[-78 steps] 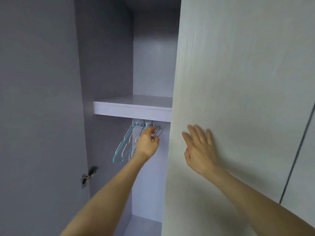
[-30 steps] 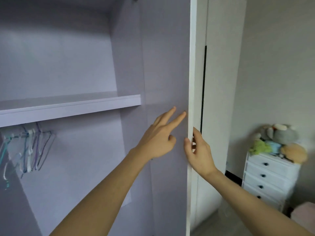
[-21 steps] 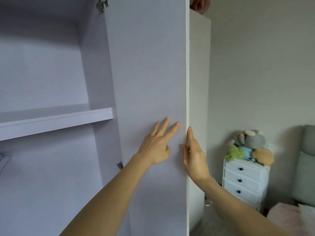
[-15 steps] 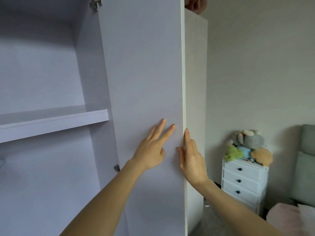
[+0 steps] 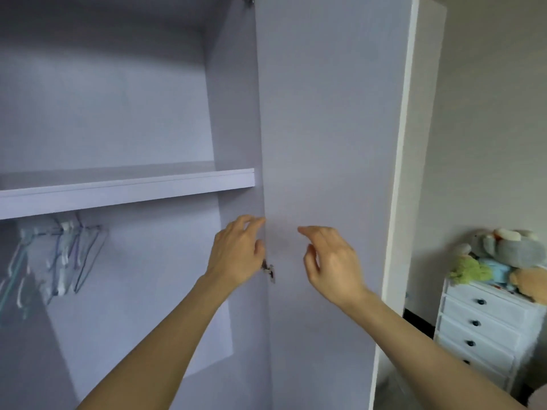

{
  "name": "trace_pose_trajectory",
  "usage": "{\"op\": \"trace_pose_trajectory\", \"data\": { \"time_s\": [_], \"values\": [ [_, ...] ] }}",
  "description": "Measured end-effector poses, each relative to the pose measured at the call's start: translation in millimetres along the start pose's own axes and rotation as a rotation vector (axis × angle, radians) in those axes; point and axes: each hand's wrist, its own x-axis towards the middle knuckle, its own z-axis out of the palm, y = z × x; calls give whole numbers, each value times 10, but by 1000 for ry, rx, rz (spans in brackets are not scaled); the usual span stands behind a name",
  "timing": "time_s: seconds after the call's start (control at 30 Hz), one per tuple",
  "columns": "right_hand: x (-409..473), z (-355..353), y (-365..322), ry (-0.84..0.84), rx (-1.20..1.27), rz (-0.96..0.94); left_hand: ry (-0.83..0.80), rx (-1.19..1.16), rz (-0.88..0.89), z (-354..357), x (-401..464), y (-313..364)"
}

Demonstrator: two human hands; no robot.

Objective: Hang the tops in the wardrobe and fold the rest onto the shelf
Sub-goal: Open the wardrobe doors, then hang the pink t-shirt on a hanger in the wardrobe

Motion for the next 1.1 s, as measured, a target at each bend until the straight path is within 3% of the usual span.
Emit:
{"op": "trace_pose_trajectory", "data": {
  "time_s": [0.17,0.37,0.53,0.67,0.83,0.93,1.1],
  "values": [
    [-132,638,-651,-343,232,61,9,56,-234,-317,-909,-796],
    [-389,1365,-1691,-666,491,-79,13,97,-628,-733,-2129,-1468],
    [-718,1798,-2586,-980,669,-259,58,149,-913,-962,-3157,-1632],
    [-1068,2018,-3211,-1139,797,-434,100,175,-1119,-1096,-3875,-1534],
    [-1753,2035,-4016,-1350,972,-750,304,271,-1531,-1197,-4893,-1046],
    [-2188,1858,-4380,-1505,1047,-961,455,366,-1760,-1156,-5376,-586],
    [-2941,1264,-4909,-1615,1119,-1300,641,465,-2082,-1035,-5975,348]
  ]
}}
